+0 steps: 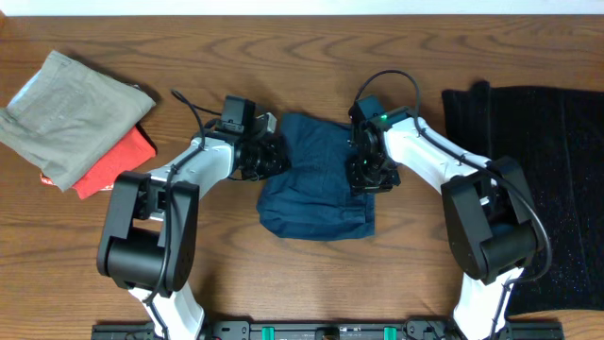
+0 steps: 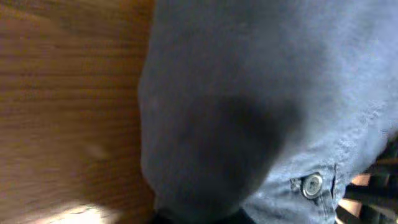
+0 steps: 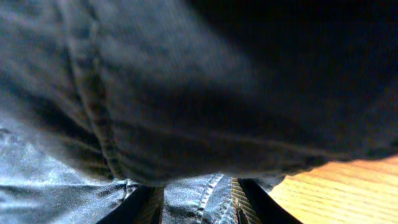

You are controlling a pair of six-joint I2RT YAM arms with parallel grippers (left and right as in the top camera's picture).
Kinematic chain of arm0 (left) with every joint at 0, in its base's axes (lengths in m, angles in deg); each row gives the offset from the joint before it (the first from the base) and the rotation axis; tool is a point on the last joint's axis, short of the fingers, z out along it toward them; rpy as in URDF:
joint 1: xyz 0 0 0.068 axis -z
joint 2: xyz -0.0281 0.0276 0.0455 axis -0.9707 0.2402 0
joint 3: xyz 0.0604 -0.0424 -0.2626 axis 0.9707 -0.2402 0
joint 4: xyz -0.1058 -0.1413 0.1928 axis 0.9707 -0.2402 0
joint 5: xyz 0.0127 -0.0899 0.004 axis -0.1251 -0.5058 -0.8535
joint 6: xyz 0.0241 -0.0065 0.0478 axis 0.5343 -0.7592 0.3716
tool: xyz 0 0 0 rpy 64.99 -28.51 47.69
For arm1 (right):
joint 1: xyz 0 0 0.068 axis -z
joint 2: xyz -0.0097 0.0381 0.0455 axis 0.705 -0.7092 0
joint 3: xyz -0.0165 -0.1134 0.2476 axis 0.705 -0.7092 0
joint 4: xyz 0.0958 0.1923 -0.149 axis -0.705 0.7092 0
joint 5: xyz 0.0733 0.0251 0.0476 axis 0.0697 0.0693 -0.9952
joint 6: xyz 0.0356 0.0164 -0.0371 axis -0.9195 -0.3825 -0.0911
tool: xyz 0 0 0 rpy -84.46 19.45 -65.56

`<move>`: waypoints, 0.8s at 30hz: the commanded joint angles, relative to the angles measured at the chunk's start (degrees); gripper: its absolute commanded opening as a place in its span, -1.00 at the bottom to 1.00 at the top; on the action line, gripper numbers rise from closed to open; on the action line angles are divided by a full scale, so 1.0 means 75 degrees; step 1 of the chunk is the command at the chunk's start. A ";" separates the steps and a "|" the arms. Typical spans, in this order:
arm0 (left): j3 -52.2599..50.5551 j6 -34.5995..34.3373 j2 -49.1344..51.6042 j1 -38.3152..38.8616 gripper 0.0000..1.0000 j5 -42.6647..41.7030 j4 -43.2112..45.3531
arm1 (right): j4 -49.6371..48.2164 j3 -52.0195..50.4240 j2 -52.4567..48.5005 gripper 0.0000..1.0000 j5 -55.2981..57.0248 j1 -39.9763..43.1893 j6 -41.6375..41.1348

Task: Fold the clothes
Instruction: 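Carry the folded shorts with the left gripper onto the grey garment stack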

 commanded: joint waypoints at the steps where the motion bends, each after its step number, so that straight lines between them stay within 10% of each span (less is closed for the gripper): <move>1: 0.0119 0.0609 -0.0137 -0.0096 -0.88 -0.0079 -0.0052 | 0.0207 -0.0029 -0.0044 -0.21 0.0731 0.0195 -0.0166; 10: 0.1084 0.0647 -0.1384 -0.2116 -0.88 0.2550 0.0017 | 0.0822 0.0219 0.1798 0.02 0.0731 0.0970 -0.0009; 24: 0.2751 0.0708 -0.1279 -0.5898 -0.87 0.3089 0.0836 | 0.1075 0.0219 0.2804 0.15 0.0656 0.1064 0.0012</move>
